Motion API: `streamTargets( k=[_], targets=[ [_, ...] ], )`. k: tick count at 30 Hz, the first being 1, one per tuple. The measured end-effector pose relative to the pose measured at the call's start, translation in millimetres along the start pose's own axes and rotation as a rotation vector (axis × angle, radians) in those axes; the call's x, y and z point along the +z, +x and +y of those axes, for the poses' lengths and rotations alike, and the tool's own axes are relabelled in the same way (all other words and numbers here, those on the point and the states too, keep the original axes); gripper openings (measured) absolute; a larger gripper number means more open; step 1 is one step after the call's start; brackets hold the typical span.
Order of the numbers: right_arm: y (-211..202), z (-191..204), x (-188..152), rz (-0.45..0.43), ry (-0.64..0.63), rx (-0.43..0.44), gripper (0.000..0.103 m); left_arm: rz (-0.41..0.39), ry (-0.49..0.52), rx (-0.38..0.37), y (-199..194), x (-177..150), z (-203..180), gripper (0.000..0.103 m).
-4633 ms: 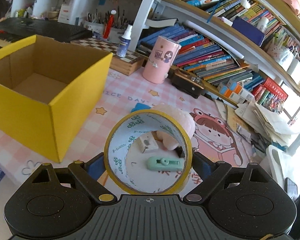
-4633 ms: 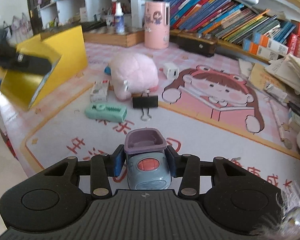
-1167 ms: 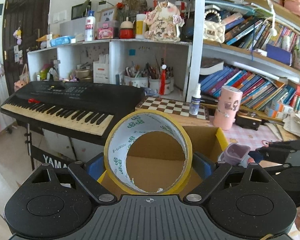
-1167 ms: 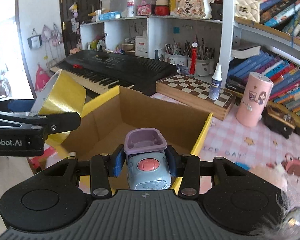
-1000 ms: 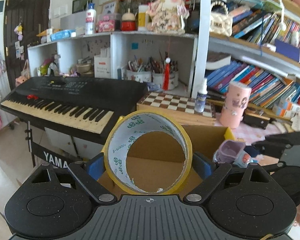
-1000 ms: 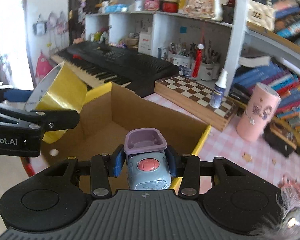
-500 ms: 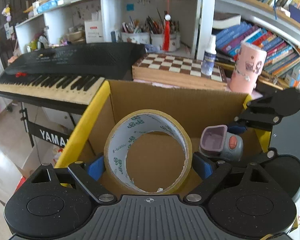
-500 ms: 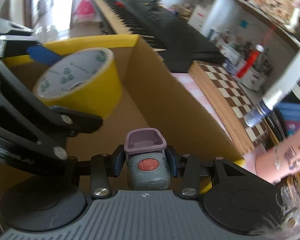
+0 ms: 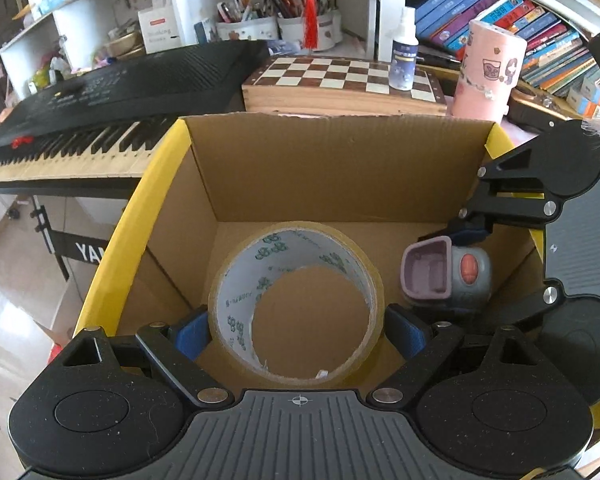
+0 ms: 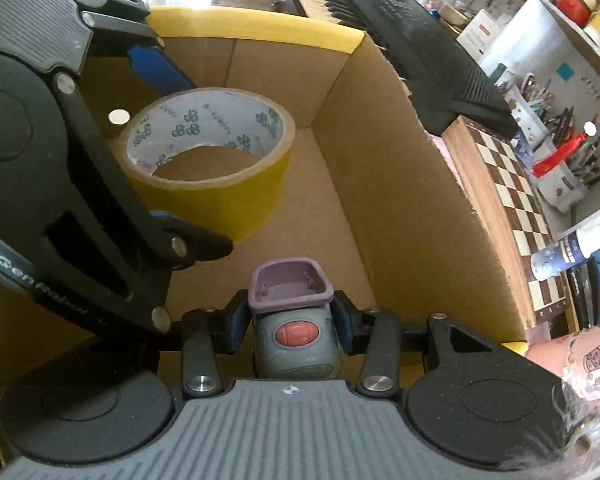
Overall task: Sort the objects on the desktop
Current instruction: 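Lower both held objects into the yellow box and open both tools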
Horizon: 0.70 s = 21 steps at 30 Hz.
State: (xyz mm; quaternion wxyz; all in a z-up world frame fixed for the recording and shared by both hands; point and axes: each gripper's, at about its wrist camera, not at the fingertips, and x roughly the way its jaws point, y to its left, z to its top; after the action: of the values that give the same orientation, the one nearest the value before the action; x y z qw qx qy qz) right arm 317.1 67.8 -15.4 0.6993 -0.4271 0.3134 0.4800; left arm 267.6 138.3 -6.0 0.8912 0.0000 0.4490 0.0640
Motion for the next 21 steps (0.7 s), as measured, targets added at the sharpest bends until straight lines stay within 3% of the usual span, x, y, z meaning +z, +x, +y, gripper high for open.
streamTargets(
  k=[5, 10, 15, 21],
  targets=[
    [-1.4, -0.3, -1.1, -0.006, 0.003, 0.002, 0.041, -0.054, 0.006, 0.032, -5.8, -1.2, -4.3, 0.093],
    [-10.8, -2.9, -1.4, -0.040, 0.012, -0.027, 0.041, -0.176, 0.002, 0.043, -30.5, -4.1, -7.9, 0.094],
    [-48.0, -1.0, -5.9, -0.133, 0.077, -0.116, 0.046, -0.290, -0.038, 0.031, -67.2, -4.4, -2.3, 0.094],
    [-104.1, 7.5, -24.8, -0.275, 0.248, -0.187, 0.045, -0.378, -0.098, 0.011, -102.3, -15.3, 8.8, 0.095]
  ],
)
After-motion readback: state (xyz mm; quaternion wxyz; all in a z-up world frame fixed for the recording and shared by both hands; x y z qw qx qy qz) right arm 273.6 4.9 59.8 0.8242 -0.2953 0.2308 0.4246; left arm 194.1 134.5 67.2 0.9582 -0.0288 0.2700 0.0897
